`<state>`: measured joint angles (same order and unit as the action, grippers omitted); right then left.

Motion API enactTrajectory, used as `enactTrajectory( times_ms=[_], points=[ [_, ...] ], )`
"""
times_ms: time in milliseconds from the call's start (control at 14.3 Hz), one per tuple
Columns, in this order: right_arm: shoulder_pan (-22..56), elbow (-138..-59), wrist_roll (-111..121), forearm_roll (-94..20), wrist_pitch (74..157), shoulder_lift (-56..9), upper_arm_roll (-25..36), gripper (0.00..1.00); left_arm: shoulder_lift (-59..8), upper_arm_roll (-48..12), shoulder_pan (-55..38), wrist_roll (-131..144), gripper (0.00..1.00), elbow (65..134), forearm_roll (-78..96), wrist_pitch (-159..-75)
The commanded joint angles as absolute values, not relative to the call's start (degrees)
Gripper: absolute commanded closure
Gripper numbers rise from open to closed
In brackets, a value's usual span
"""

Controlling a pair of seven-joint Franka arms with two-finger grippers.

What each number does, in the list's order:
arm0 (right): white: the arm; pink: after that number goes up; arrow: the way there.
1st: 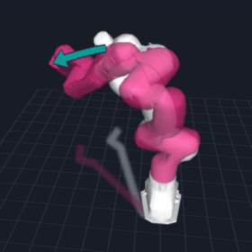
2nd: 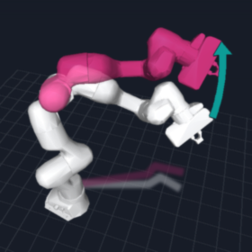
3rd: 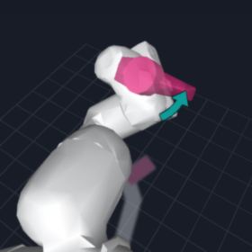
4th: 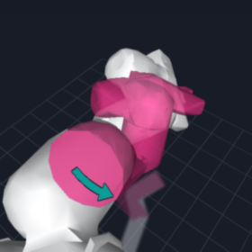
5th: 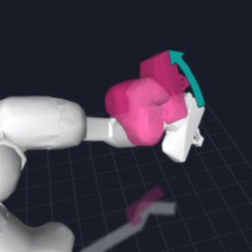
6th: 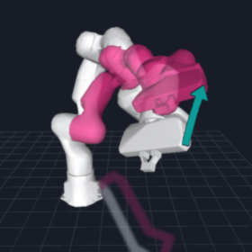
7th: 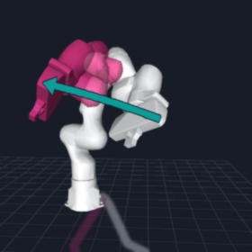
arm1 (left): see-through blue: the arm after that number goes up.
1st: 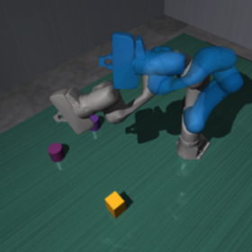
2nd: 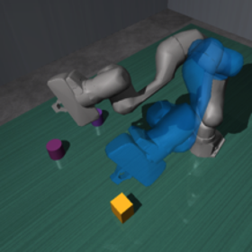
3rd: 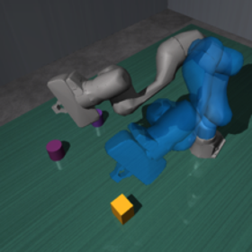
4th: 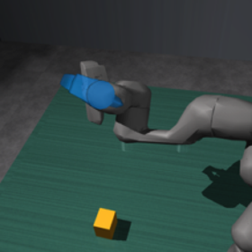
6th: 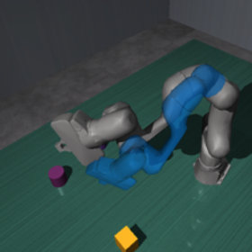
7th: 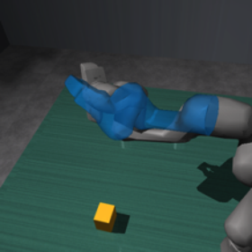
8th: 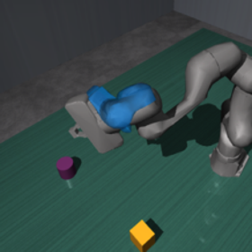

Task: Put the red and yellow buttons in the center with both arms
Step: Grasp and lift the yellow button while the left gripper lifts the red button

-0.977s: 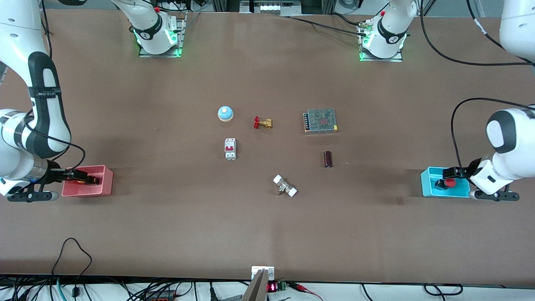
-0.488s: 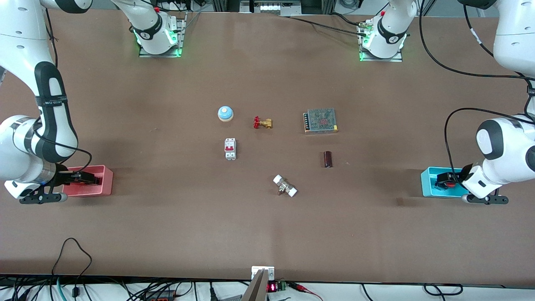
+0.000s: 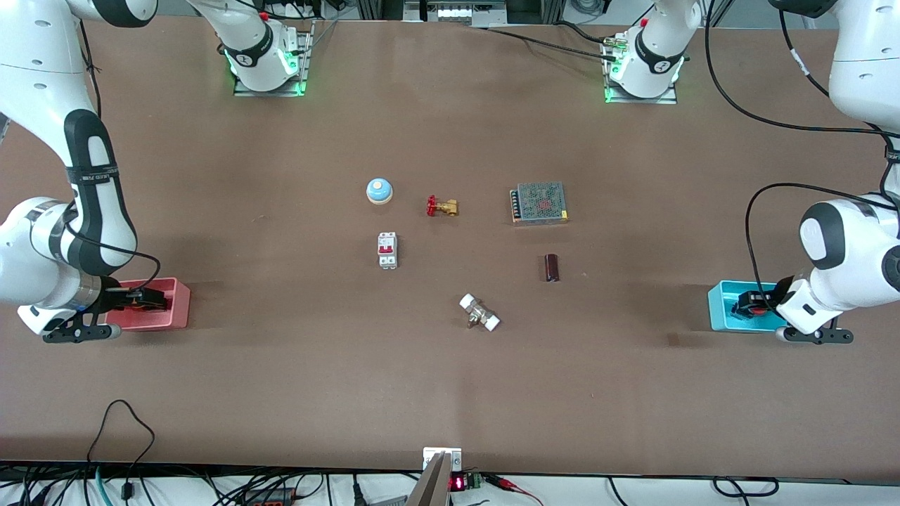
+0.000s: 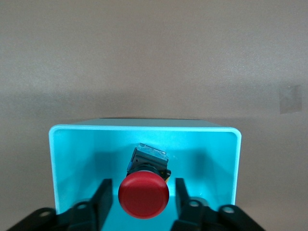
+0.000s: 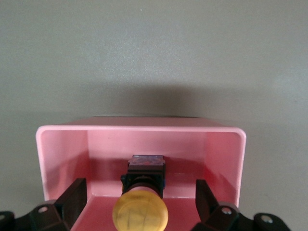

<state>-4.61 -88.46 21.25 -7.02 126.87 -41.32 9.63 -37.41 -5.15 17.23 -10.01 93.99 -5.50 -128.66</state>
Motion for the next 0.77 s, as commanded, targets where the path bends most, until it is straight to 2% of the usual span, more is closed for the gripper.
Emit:
enactTrajectory(
  times_ms=[0, 209, 698],
  points=[
    [-5.3, -87.5, 22.3, -6.9, 126.3, -41.9, 9.0, 0.00, -38.1, -5.2, 17.2, -9.1, 0.72, 92.8, -6.7, -128.5],
    [-5.3, -87.6, 22.1, -7.0, 126.3, -42.0, 9.0, 0.03, -36.5, -5.2, 17.0, -9.1, 0.84, 93.0, -6.7, -127.7],
    [-5.4, -87.7, 22.1, -6.9, 125.2, -42.0, 9.0, 0.50, -28.1, -6.1, 15.9, -9.1, 0.90, 93.1, -6.8, -119.8]
  ],
)
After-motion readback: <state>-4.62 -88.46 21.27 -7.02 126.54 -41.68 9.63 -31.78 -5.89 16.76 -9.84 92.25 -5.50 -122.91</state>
